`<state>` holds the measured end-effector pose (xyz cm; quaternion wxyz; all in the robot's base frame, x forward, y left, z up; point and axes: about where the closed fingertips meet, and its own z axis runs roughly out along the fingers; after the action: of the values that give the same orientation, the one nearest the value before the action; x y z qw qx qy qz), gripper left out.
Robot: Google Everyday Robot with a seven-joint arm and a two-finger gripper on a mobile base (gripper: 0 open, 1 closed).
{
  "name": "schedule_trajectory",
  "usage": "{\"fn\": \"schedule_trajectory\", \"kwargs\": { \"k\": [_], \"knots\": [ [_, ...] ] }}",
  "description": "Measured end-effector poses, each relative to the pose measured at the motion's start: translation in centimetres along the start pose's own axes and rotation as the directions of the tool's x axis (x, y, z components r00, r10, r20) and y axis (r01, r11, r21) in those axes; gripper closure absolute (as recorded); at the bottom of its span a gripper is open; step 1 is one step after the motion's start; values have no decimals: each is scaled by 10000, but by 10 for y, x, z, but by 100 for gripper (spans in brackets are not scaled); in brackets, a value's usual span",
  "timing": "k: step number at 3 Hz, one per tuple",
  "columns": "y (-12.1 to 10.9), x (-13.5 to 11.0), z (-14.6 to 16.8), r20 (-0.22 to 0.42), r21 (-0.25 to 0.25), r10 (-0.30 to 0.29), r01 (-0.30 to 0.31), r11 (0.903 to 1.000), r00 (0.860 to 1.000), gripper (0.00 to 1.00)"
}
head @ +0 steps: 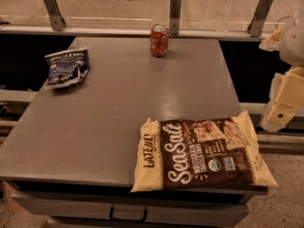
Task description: Move blue chip bag near coke can
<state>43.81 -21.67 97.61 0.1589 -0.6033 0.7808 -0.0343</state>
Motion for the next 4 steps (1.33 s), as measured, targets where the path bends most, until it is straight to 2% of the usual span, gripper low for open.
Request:
{"fn": "schedule_trajectory", "kwargs": {
  "k": [1, 2, 3, 4],
  "knots": [
    [0, 0, 0, 1, 2, 0, 0, 10000, 10000, 0],
    [-10, -44, 22, 1006, -88, -392, 403, 9991, 9942, 0],
    [-21, -130, 52, 2583, -139, -1113, 1189, 9928, 9596, 0],
    [-22, -238, 65, 4262, 9, -1797, 1983, 9801, 8866, 0]
  ]
}}
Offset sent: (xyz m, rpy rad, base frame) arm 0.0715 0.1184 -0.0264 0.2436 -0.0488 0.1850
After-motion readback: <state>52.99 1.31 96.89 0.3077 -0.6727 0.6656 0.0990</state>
